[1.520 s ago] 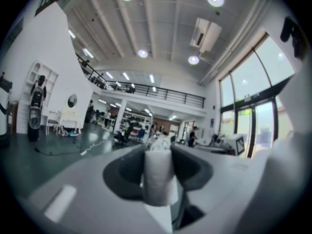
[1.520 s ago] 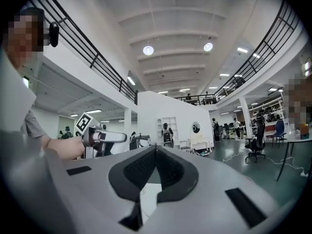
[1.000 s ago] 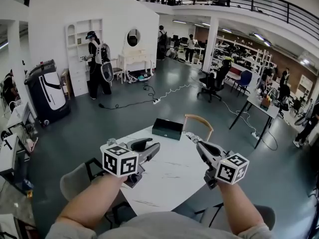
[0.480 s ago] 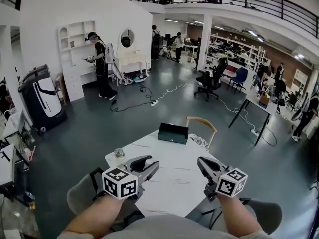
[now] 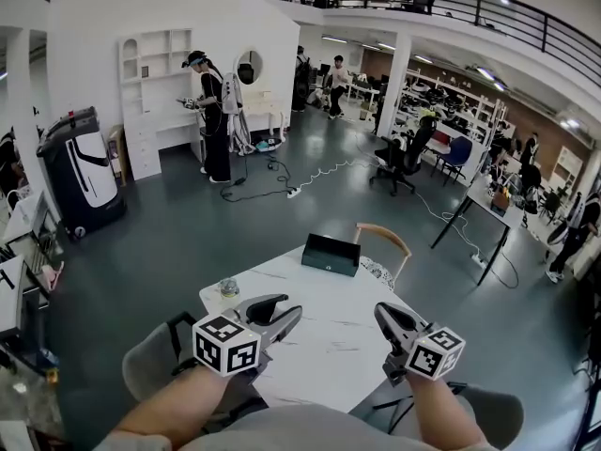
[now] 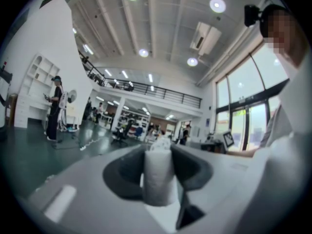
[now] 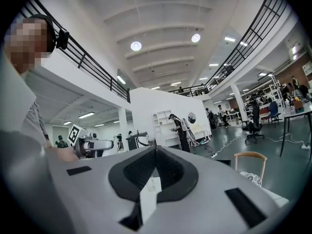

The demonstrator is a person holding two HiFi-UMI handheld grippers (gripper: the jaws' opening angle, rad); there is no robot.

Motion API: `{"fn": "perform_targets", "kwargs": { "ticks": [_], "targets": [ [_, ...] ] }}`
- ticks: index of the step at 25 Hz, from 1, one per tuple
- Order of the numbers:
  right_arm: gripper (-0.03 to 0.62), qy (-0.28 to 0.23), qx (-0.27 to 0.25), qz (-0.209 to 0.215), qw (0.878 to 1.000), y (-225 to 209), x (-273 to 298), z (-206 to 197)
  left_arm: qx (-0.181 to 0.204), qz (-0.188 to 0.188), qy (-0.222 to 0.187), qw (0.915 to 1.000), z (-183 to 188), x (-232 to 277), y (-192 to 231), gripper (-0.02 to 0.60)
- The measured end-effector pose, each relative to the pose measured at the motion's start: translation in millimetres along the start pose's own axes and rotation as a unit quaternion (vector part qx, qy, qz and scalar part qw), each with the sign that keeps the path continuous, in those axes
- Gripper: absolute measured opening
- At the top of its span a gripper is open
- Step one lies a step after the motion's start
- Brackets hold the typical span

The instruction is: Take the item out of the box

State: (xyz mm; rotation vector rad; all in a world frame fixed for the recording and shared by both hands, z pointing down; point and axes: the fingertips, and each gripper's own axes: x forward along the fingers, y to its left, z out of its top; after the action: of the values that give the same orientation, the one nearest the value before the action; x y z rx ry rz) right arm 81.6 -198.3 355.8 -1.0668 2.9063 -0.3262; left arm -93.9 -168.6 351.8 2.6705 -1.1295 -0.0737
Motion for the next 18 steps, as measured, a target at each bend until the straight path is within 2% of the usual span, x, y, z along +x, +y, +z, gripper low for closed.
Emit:
{"fn": "perform_targets", "kwargs": {
  "ticks": [18],
  "targets": [
    [0.008,0.012,-0.015,-0.002,1.0,-4,-10,-6,-0.002,-0.001,-0.006,1.0,-5,5,-12,0.161]
  ]
}}
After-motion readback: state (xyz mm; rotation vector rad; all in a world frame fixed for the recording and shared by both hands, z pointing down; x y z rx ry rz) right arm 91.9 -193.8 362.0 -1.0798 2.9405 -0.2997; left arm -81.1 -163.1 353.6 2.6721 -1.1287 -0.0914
